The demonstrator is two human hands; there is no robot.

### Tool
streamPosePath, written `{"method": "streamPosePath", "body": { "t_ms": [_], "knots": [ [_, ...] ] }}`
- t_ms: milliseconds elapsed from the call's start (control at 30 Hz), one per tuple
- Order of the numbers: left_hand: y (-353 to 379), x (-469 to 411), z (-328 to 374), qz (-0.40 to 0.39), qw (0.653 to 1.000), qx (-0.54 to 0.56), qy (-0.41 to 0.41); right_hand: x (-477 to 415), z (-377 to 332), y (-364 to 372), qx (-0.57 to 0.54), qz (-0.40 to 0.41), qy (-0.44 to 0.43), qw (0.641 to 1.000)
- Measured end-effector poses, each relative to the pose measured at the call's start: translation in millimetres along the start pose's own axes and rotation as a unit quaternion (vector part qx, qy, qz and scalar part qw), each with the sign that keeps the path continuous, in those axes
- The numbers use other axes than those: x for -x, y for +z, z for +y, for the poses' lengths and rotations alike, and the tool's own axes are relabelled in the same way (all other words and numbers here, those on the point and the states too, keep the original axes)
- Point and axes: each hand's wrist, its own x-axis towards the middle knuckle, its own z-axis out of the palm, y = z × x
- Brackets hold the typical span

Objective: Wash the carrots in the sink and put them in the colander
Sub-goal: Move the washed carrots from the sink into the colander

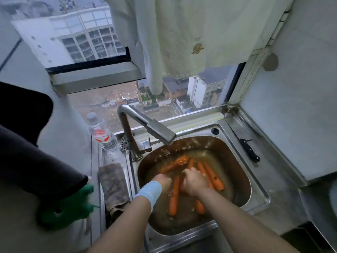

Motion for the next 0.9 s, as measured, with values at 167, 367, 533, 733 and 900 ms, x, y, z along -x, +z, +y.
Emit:
{"method": "streamPosePath", "body": {
  "t_ms": [167,367,533,733,900],
  "knots": [
    [29.4,-30.9,7.7,-0.036,0.998,-0.048,-0.011,-26.6,35.2,18.7,0.068,-0.179,0.044,0.981],
    [57.3,-66.8,-0.7,-0.037,0.992,-0.098,-0.065,-60.0,79.3,66.3,-0.053,-0.082,0.162,0.982],
    [74.8,-87.6,-12.0,-0.011,0.987,-0.14,-0.081,-89.6,98.1,112.7,-0.114,-0.046,0.212,0.97],
    [100.5,-113.3,-26.1,-0.041,0.984,-0.161,-0.06,-84.4,81.4,107.4,-0.129,-0.139,0.23,0.955],
    [103.8,-113.0,-20.7,-0.041,0.982,-0.15,-0.11,-86.3,78.5,98.9,-0.204,-0.144,0.233,0.94]
  ]
}}
